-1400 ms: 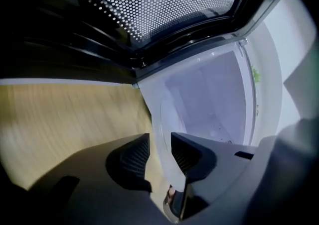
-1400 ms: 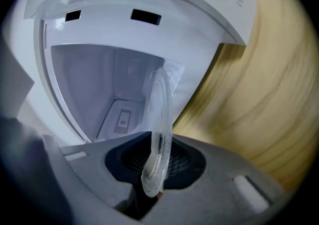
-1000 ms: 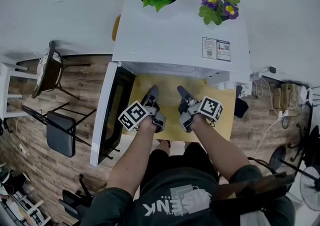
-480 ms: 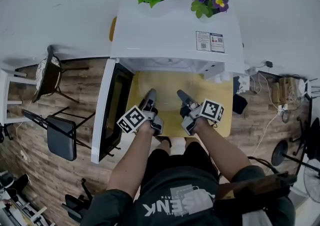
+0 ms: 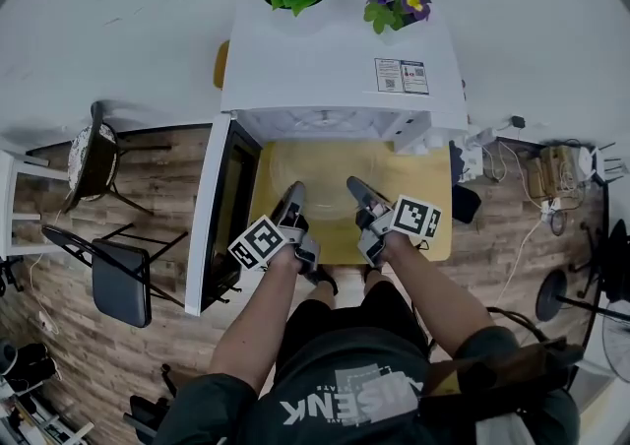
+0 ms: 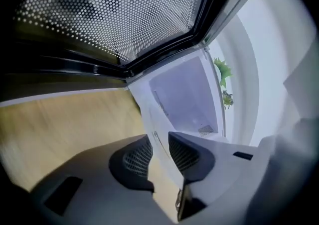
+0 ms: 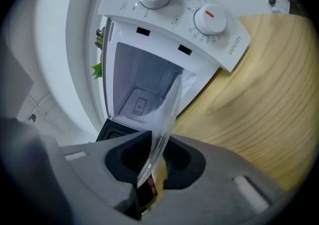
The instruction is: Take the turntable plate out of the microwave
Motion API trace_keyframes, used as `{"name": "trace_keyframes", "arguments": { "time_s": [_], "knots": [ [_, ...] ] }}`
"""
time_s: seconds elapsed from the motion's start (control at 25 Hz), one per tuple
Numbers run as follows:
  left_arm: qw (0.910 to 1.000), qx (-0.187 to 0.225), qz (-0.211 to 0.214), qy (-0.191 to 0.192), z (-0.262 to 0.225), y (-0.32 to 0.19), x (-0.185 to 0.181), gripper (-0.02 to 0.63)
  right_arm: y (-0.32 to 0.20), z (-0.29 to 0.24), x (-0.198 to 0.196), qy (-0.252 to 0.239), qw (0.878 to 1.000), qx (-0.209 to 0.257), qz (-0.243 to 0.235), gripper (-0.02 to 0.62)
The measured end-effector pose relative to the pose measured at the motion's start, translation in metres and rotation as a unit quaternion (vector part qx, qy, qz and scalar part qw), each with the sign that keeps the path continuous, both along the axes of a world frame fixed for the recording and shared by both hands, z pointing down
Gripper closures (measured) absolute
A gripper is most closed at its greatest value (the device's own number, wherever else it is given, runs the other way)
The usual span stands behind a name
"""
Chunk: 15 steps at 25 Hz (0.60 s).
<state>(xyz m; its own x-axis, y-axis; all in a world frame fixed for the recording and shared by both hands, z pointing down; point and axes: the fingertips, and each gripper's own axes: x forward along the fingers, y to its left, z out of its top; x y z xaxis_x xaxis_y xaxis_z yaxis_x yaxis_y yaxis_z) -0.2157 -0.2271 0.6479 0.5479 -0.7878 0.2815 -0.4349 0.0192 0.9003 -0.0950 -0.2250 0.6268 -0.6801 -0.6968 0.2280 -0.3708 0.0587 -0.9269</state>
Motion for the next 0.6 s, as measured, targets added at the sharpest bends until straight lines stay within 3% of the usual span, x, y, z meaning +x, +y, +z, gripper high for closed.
{"name": "trace_keyframes", "arguments": {
  "time_s": [0.28, 0.6],
  "knots": [
    [0.9995, 0.030, 0.004, -0.009, -0.031, 0.013, 0.008, 0.505, 0.011, -0.028, 0.007, -0.003, 1.000, 0.023, -0.018, 0.528],
    [0.9980, 0.050, -0.027, -0.027, -0.065, 0.053, 0.022, 0.502, 0.038, -0.059, 0.020, -0.018, 0.997, 0.039, -0.071, 0.528]
  ]
}}
